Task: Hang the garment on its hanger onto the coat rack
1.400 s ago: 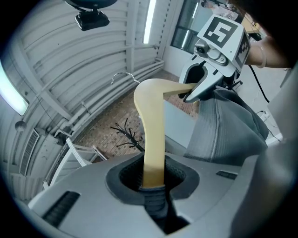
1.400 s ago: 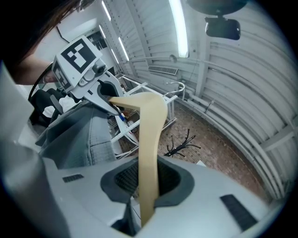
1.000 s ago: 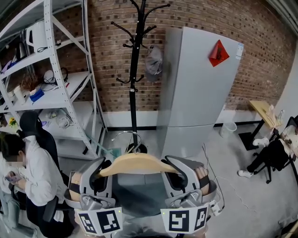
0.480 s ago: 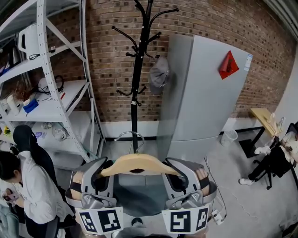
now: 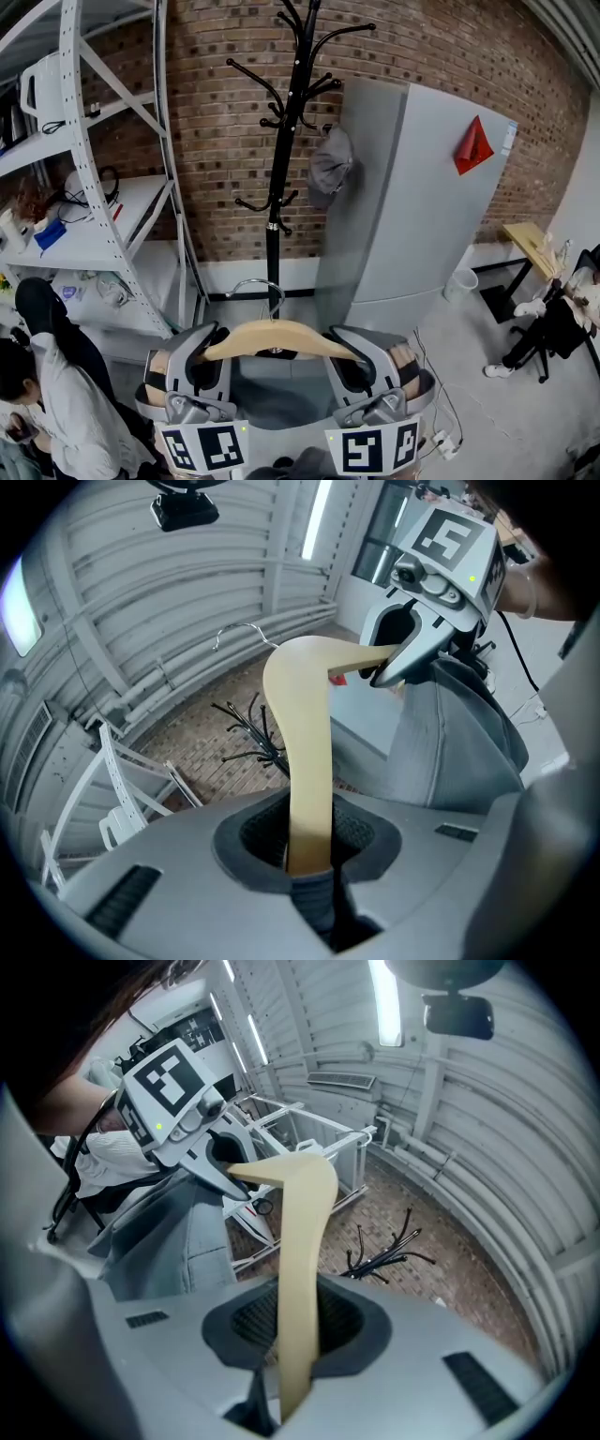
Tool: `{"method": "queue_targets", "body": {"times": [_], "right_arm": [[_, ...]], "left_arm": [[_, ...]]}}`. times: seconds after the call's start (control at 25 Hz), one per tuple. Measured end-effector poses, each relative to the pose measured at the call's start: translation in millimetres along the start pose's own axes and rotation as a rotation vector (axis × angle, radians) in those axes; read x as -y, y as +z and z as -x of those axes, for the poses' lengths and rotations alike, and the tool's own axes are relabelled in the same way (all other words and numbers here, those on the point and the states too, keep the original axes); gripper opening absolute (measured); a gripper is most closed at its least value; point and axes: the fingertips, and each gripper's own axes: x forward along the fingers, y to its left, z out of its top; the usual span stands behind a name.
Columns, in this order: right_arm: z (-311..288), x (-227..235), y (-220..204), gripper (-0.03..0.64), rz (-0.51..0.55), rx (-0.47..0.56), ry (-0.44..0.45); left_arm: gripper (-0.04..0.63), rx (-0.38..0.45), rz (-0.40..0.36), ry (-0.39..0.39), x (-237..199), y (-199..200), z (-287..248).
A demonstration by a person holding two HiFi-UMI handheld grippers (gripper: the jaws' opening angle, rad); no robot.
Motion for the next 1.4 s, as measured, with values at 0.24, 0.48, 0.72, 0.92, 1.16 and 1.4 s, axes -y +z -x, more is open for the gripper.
{"method": "queue_targets", "body": {"times": [0.24,0.48,0.72,0.92,1.16,1.4], "right_arm": [[-29,-3,-11,0.072,-0.011,-0.025,0.004],[-63,4,-24,0.072,-0.011,-0.026,0.008],[-98,21,-37,0.072,-0.026,-0.017,0.029],[-132,33,-60,0.072,-0.025,0.000,0.029],[-171,59,-80,0.072,-0.031,0.034,0.040],[-207,81,-102,0.072,-0.030,0.070,0.043]], "left_arm": [[0.069,0.012,0.001,-0.025,1,-15,-29],[0.069,0.006,-0.011,-0.035,-3,-26,-62],[0.069,0.000,-0.010,-0.037,-14,-28,-101],[0.069,0.010,-0.021,-0.015,-16,-31,-142],[0.069,-0.008,-0.041,0.008,-27,-26,-191],[0.069,-0.028,-0.070,0.038,-33,-21,-236]]}}
